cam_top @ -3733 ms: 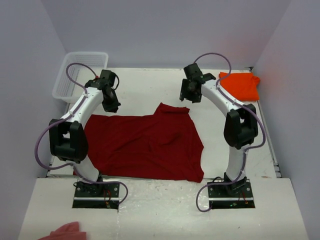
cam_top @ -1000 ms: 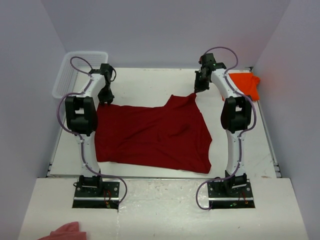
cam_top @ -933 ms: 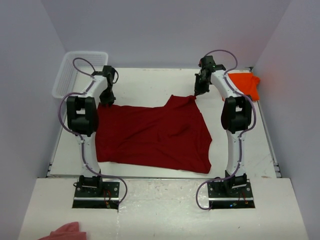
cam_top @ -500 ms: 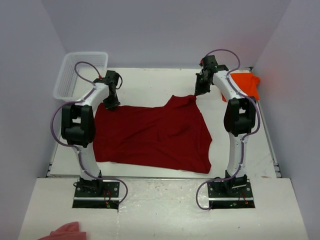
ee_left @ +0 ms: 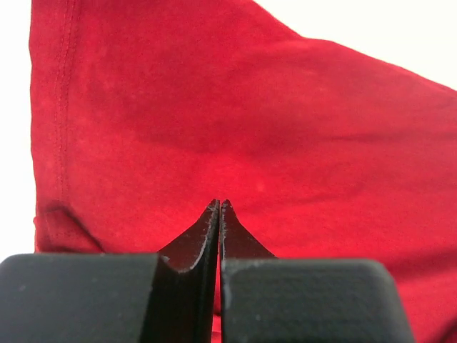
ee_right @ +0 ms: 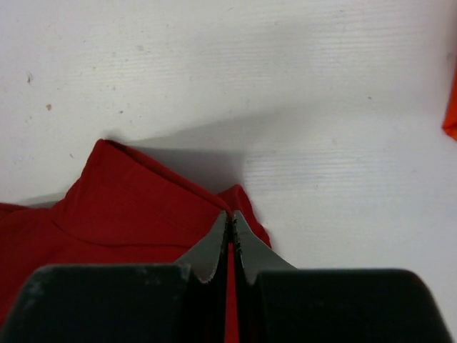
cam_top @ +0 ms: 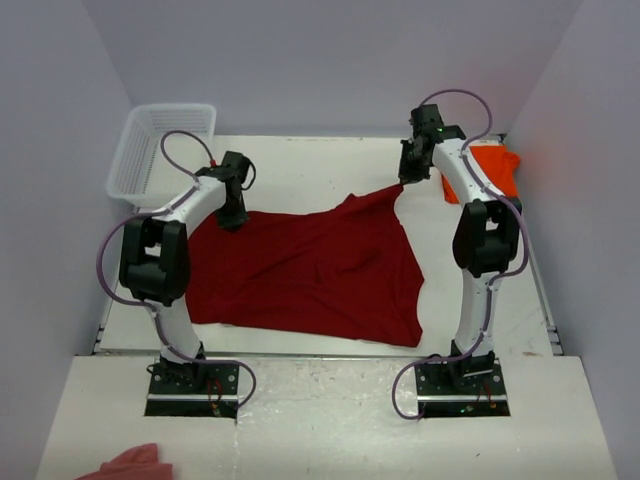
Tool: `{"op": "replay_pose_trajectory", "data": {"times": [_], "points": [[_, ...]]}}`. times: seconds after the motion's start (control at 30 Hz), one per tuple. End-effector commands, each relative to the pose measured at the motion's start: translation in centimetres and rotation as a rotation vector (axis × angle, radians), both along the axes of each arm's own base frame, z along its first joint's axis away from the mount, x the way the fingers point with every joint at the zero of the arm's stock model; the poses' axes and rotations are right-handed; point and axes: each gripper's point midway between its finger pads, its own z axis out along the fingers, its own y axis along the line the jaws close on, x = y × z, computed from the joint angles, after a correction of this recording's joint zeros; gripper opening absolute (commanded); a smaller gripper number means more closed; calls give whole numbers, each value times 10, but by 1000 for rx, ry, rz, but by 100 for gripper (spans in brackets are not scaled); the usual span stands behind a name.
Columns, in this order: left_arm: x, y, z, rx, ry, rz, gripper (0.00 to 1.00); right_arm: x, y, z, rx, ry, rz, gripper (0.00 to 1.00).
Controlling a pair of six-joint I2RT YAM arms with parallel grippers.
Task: Fold and stack the t-shirts
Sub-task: Grap the side of the flattened tshirt furthest away from the robot with both arms
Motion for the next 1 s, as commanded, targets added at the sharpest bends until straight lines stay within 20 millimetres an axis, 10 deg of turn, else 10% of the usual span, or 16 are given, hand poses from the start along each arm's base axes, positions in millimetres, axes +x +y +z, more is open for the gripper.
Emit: {"op": "replay_pose_trajectory", "data": {"times": [0.0,0.17,0.27,0.5,0.97], "points": [[18,-3,27,2,-100,-20,0,-2,-27,53,-46,-107,-82,0],[46,-6,40,23,-104,-22,3,-11,-47,62,-64,-117,-141,0],[70,-10,49,28,-120,-25,34,-14,-59,66,-73,-120,-159,0],[137,-7,65,118,-174,-36,40,-12,-69,66,-75,-119,-160,0],[175,15,18,137,-185,-56,54,-12,-66,63,-59,-110,-127,0]]}}
